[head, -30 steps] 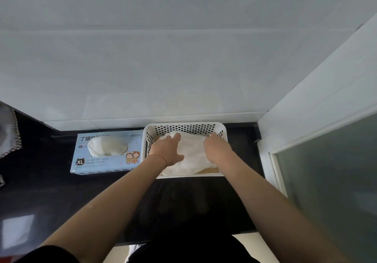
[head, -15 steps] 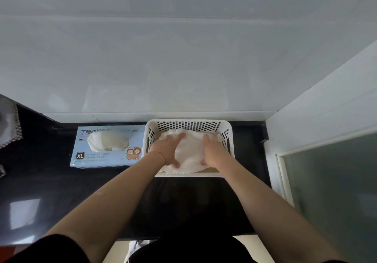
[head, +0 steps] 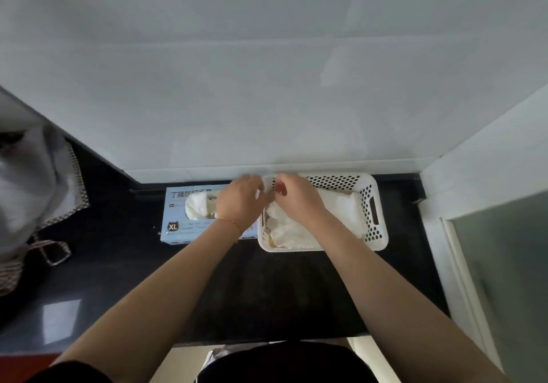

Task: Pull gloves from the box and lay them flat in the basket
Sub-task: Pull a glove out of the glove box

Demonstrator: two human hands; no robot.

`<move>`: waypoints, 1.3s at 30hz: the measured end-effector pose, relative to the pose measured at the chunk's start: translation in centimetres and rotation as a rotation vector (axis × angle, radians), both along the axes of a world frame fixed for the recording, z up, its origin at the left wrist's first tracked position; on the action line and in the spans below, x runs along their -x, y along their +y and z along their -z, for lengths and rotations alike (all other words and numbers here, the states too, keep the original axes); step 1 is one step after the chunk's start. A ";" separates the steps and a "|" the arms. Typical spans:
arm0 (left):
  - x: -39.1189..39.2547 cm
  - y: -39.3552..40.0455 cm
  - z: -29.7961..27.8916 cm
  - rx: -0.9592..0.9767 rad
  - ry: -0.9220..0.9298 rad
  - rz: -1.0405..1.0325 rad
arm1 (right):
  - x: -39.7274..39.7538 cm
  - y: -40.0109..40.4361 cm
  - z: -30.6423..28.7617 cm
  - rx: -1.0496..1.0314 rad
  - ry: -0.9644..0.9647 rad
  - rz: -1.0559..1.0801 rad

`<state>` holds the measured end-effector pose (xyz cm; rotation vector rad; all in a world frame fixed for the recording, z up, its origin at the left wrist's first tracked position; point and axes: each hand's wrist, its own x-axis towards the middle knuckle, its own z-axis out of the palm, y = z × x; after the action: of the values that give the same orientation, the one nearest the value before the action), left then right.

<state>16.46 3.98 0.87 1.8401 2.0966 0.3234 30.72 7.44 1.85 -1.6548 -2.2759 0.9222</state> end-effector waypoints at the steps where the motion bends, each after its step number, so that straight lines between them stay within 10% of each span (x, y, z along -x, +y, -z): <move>1: 1.6 -0.6 0.1 -0.029 0.046 0.007 | 1.2 -0.5 -0.1 0.008 0.010 -0.002; 6: 9.1 -3.3 -0.3 -0.041 0.171 -0.138 | 6.4 -2.8 -0.2 0.046 0.006 -0.002; 14: 14.1 -4.6 -1.8 0.068 -0.257 -0.339 | 10.6 -3.6 -1.4 0.055 -0.020 0.034; 39: 14.6 -3.6 -5.9 0.023 -0.569 -0.305 | 14.9 -5.3 -3.1 0.108 0.100 0.072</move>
<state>1.85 0.33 6.77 1.2127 1.9390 0.7890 15.80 2.15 4.99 -1.6812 -2.1217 1.1019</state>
